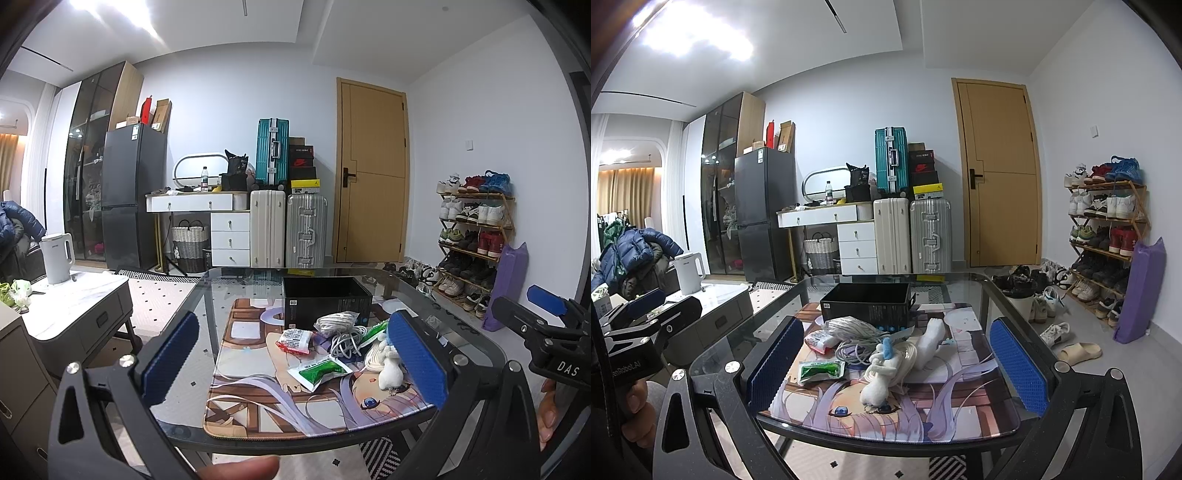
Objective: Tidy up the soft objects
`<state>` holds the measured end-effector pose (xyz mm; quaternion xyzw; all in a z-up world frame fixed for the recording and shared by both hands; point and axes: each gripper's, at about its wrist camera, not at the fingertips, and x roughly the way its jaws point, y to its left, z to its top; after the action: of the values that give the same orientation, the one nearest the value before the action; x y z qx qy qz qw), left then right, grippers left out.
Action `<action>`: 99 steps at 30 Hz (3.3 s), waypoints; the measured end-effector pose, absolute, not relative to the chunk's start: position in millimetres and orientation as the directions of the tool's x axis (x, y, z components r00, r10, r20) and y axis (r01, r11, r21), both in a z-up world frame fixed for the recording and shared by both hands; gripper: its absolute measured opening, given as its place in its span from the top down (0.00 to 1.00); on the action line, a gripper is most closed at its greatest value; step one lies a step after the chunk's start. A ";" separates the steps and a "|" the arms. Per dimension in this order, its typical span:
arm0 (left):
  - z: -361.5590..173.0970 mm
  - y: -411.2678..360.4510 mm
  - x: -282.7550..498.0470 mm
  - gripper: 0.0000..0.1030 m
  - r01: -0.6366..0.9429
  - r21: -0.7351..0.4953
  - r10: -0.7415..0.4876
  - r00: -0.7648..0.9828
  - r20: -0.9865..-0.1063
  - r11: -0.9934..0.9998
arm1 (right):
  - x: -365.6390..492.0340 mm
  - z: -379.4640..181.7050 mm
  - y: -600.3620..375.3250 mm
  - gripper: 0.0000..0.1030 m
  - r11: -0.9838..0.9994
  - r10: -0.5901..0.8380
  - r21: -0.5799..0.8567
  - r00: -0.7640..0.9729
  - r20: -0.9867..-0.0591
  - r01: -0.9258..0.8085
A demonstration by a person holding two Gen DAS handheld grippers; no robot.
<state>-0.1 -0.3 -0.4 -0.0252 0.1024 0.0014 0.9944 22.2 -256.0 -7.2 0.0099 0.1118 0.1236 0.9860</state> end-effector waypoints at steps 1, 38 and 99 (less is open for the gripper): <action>-0.4 -0.3 -0.1 0.00 -0.008 -0.050 -0.003 0.979 -0.204 0.999 | 22.5 -7.3 -256.0 0.00 0.969 0.246 0.048 0.944 -0.218 -0.241; -0.5 0.2 0.0 0.00 -0.008 -0.054 -0.003 0.979 -0.204 0.999 | 22.7 -6.3 -255.7 0.00 0.969 0.245 0.049 0.944 -0.220 -0.240; -114.6 -25.8 229.1 0.00 0.239 -0.032 -0.154 0.513 -0.844 0.971 | 244.0 -97.4 -215.6 0.00 0.940 0.263 0.121 0.457 -0.850 -0.318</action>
<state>229.1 -25.8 -114.6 0.0440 0.4803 -0.1132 0.8686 244.0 -215.6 -97.4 -0.0277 0.4925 0.1704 0.8530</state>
